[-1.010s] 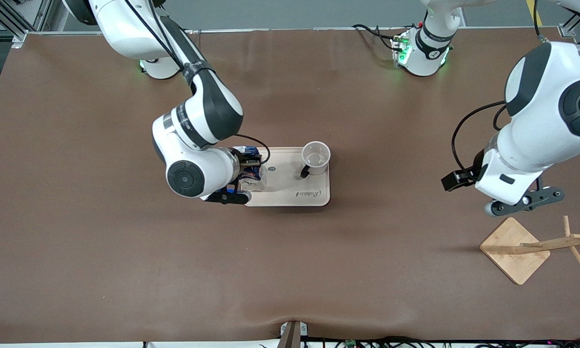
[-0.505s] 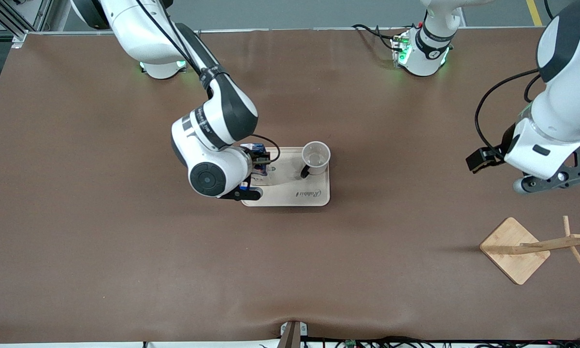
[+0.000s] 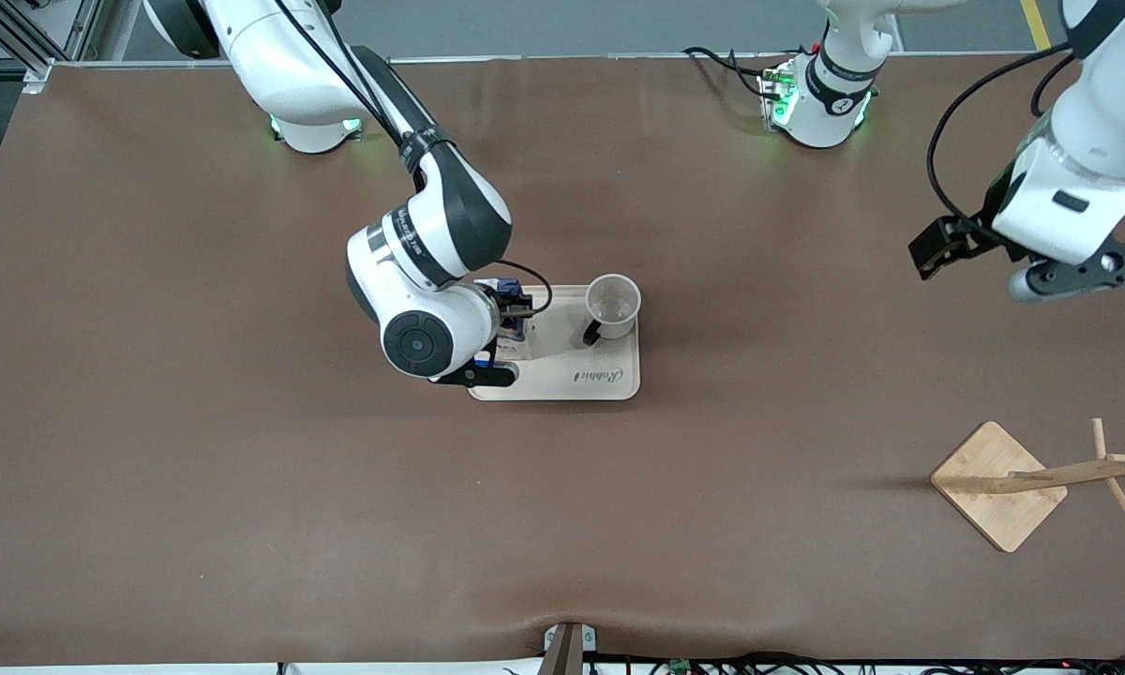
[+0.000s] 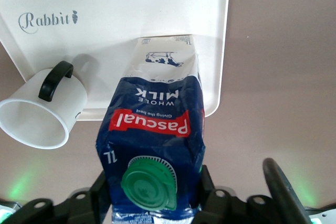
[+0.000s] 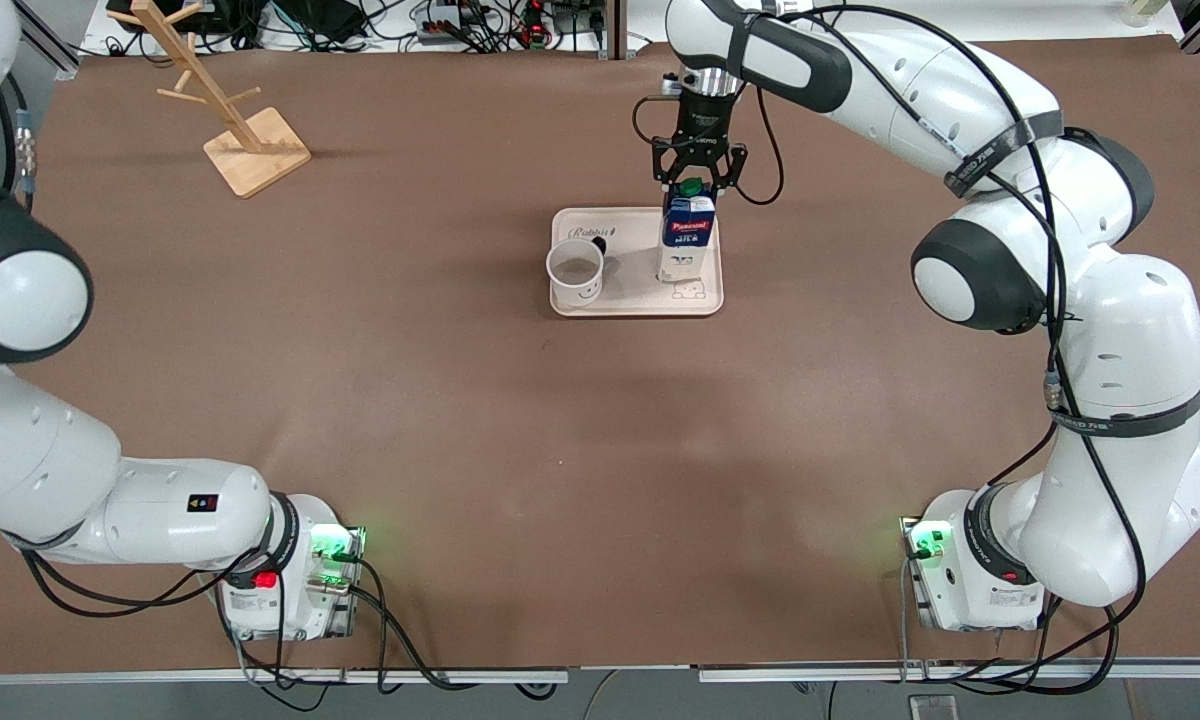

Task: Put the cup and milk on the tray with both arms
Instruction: 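Withdraw the left gripper while the right gripper carries the milk to the tray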

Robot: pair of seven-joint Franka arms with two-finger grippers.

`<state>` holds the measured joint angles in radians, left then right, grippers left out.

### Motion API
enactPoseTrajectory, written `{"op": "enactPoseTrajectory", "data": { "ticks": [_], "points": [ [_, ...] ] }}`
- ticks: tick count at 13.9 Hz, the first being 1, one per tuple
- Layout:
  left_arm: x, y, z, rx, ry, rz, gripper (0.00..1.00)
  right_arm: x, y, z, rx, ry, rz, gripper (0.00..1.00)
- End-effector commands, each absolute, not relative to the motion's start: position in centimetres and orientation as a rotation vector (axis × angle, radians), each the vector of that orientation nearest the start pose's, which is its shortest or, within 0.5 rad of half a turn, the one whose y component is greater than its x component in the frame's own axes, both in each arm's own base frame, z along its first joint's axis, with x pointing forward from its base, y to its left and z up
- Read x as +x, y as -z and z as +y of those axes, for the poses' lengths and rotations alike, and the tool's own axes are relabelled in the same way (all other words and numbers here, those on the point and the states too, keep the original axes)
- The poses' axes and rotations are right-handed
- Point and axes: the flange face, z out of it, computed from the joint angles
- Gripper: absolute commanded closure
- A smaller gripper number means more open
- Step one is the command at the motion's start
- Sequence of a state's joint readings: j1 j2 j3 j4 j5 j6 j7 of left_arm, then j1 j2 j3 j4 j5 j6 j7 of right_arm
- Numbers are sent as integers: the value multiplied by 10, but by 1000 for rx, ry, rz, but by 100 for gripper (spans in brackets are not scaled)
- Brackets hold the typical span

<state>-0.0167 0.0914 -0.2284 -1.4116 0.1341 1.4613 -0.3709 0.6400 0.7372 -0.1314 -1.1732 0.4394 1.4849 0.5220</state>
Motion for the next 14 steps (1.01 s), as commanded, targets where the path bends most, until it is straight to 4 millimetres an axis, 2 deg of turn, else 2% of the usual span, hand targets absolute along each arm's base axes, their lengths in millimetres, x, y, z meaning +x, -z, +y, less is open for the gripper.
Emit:
{"op": "enactPoseTrajectory", "data": {
  "ticks": [1, 4, 6, 9, 11, 12, 14],
  "points": [
    [534, -648, -106, -3019, -1, -172, 0, 581, -338, 405, -2936, -774, 101, 0],
    [526, -655, -97, -3016, 14, -184, 0, 582, -341, 407, -2931, -756, 110, 0],
    [527, -657, -90, -3023, 12, -85, 0, 587, -350, 401, -2922, -742, 122, 0],
    [529, -656, -81, -3080, -11, -118, 0, 592, -363, 393, -2917, -721, 124, 0],
    [531, -655, -73, -3095, -15, -138, 0, 596, -385, 388, -2913, -667, 124, 0],
    [531, -656, -69, -3096, -13, -145, 0, 604, -395, 375, -2917, -634, 157, 0],
    [532, -654, -66, -3097, -18, -154, 0, 618, -434, 342, -2924, -528, 217, 0]
  ]
}}
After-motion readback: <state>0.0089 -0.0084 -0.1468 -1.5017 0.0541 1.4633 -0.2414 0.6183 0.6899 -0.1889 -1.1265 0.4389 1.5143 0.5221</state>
